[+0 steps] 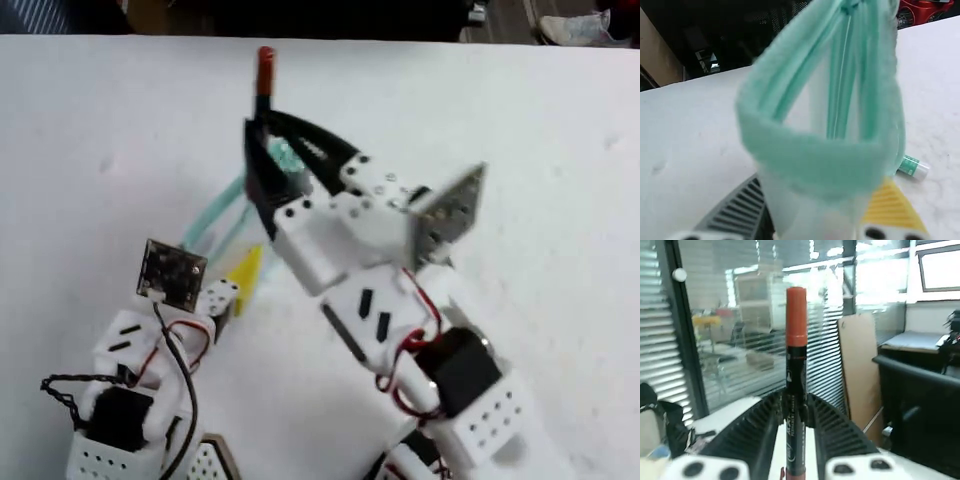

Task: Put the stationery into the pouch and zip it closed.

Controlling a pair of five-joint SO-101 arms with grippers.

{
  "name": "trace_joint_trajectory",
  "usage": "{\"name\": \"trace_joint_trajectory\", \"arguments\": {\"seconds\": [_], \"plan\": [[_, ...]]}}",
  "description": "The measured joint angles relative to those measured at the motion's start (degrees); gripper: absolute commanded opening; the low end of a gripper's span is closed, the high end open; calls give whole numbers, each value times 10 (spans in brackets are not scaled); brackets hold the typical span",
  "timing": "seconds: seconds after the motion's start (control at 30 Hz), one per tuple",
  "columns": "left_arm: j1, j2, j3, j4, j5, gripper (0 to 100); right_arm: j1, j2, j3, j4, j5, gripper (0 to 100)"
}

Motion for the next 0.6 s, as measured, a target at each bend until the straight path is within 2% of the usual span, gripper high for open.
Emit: {"name": "trace_joint_trajectory", "arguments": {"seconds": [0.4, 0.47, 0.6], "plan": [[0, 0, 0, 0, 0, 230, -24, 60, 25, -3, -3, 22], [0, 0, 0, 0, 0, 230, -25, 60, 41, 0, -3, 57], [1, 0, 0, 0, 0, 230, -25, 50, 45, 48, 18, 200]]}}
